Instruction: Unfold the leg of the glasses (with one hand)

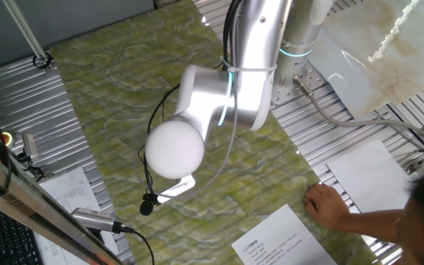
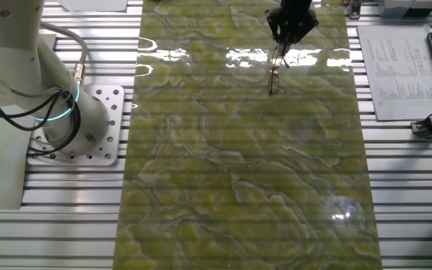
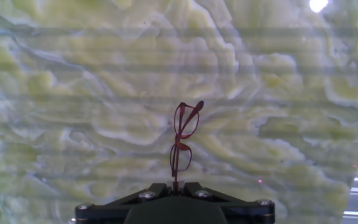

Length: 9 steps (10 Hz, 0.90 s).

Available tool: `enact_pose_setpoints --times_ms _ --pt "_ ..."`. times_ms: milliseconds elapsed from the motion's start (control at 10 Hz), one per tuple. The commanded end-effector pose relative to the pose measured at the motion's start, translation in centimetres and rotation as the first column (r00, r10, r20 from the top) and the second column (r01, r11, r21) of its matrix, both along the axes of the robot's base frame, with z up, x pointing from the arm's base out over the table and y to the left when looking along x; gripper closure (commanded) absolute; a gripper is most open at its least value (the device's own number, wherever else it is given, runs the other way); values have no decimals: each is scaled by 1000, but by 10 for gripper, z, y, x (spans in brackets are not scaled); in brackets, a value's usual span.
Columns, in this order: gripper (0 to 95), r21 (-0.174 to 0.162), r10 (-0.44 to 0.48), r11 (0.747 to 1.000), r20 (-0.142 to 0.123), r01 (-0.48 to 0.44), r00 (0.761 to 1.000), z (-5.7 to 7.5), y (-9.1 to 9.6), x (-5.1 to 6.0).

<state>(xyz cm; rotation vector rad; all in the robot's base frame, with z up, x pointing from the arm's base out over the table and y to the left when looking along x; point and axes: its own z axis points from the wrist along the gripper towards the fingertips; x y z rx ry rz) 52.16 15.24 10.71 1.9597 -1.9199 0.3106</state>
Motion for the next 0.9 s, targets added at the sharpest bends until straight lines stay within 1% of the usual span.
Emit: enact_pose_setpoints --times_ms 100,400,900 --pt "950 -10 4 1000 -3 -4 1000 2 0 0" --pt "950 -23 10 1000 -6 -10 1000 8 -1 0" --pt "950 -30 18 999 -11 -18 1000 20 -6 0"
